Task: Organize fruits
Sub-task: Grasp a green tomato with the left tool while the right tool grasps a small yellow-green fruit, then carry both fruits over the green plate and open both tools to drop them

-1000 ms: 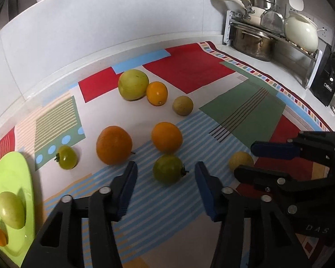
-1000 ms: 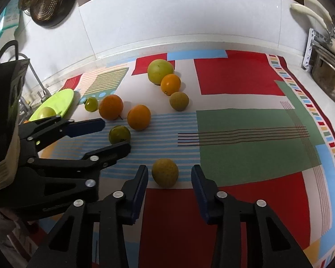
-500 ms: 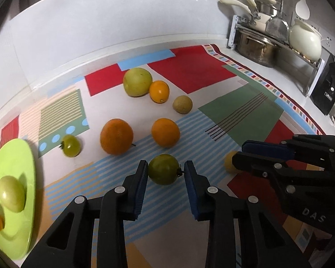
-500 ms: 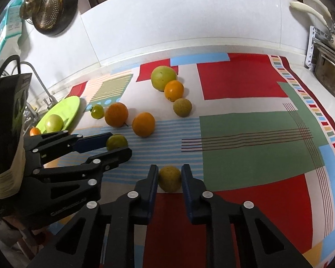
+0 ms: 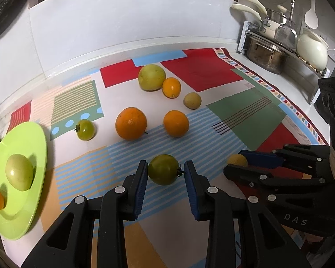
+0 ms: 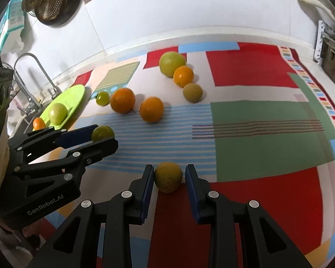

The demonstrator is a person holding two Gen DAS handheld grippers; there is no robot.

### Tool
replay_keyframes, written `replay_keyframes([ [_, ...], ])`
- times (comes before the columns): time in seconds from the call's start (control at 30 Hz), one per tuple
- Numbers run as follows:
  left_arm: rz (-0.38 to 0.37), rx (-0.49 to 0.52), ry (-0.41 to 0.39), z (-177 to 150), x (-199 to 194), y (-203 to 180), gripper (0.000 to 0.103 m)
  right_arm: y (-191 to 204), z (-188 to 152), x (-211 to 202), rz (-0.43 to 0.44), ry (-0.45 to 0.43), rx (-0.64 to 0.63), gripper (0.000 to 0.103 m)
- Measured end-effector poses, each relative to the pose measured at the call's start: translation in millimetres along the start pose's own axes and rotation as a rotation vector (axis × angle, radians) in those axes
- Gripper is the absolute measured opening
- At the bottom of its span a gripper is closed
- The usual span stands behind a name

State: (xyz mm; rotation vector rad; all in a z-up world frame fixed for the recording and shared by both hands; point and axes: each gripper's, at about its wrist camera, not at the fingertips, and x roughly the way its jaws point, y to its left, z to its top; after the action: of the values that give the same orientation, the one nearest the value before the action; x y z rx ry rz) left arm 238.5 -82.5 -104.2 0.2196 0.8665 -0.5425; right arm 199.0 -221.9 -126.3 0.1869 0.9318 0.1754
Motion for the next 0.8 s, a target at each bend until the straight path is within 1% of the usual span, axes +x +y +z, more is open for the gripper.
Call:
replay_keyframes([
  [0.07, 0.004, -0.010, -0.006, -2, -3, 1, 0.033, 3, 0, -1, -0.006, -0.008, -0.012, 0.027],
  [0.33, 0.039, -0.053, -0.056, -10, -33, 6, 0.033, 22, 6, -23, 0.018, -0.067, -0.074, 0.027],
  [0.53, 0.099, -0.100, -0.097, -17, -66, 13, 0.033, 45, 9, -49, 0.047, -0.130, -0.132, 0.027],
  [0.8, 0.174, -0.157, -0.167, -24, -111, 33, 0.033, 79, 17, -70, 0.098, -0.202, -0.190, 0.027],
])
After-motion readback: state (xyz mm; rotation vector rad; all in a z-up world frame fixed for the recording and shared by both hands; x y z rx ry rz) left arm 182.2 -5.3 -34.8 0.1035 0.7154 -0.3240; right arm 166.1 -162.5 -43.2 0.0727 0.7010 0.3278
